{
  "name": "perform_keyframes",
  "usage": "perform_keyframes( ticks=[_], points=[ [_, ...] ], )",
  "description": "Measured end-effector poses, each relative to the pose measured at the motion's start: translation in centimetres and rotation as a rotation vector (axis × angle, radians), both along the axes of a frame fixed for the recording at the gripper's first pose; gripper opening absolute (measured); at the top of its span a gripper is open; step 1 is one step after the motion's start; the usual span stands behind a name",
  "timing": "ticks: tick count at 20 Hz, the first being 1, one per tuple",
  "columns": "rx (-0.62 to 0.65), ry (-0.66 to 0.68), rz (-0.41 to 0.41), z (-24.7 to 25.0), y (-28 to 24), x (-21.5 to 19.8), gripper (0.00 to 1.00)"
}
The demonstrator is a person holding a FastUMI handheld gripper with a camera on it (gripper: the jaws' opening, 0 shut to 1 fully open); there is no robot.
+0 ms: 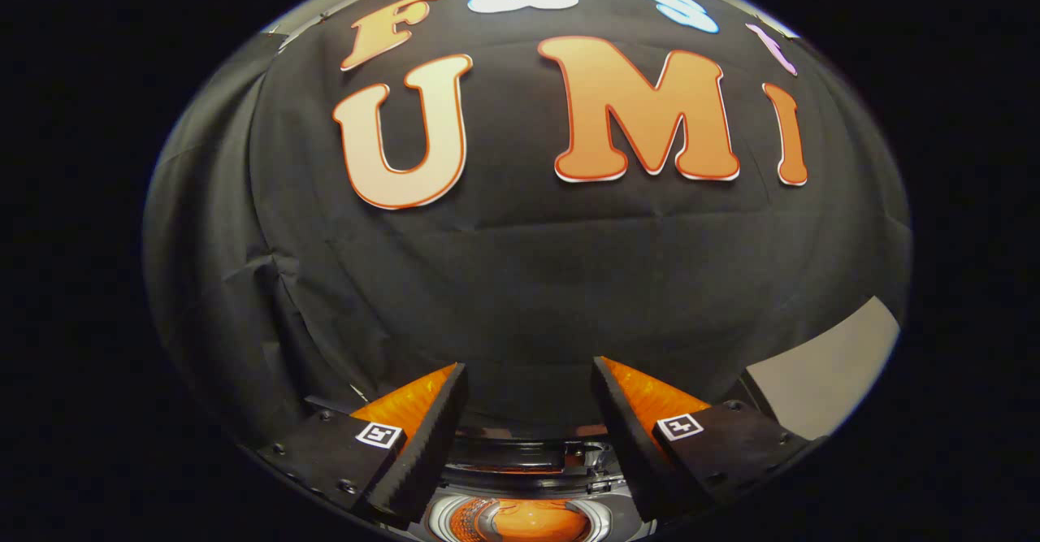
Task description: Put the clothes into the washing machine and then close the washing machine lid.
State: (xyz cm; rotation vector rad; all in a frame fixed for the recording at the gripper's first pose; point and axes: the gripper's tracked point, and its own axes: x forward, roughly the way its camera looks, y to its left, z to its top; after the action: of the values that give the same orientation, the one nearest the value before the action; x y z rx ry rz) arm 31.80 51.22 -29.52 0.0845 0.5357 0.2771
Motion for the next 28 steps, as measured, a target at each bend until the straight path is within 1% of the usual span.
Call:
perform_keyframes(
  ticks=[4,10,11,13,16,18,22,28],
  points=[
    [-0.026,0.056,-0.028,-2.8,-0.1,1.4,0.98],
    [-0.037,0.102,-0.050,-5.0,-0.3,1.6,0.98],
    [-0.062,0.078,-0.050,-5.1,-0.5,1.8,0.98],
    [-0.117,0.041,-0.011,-5.0,-0.3,1.6,0.96],
    [-0.067,-0.022,-0.044,-4.7,-0.6,1.6,0.97],
    [-0.074,-0.049,-0.041,-4.4,-0.9,0.3,0.97],
    [-0.071,-0.042,-0.044,-4.4,-1.1,-0.7,0.97],
    [-0.064,-0.077,-0.039,-3.9,-1.6,-3.1,0.97]
  ],
)
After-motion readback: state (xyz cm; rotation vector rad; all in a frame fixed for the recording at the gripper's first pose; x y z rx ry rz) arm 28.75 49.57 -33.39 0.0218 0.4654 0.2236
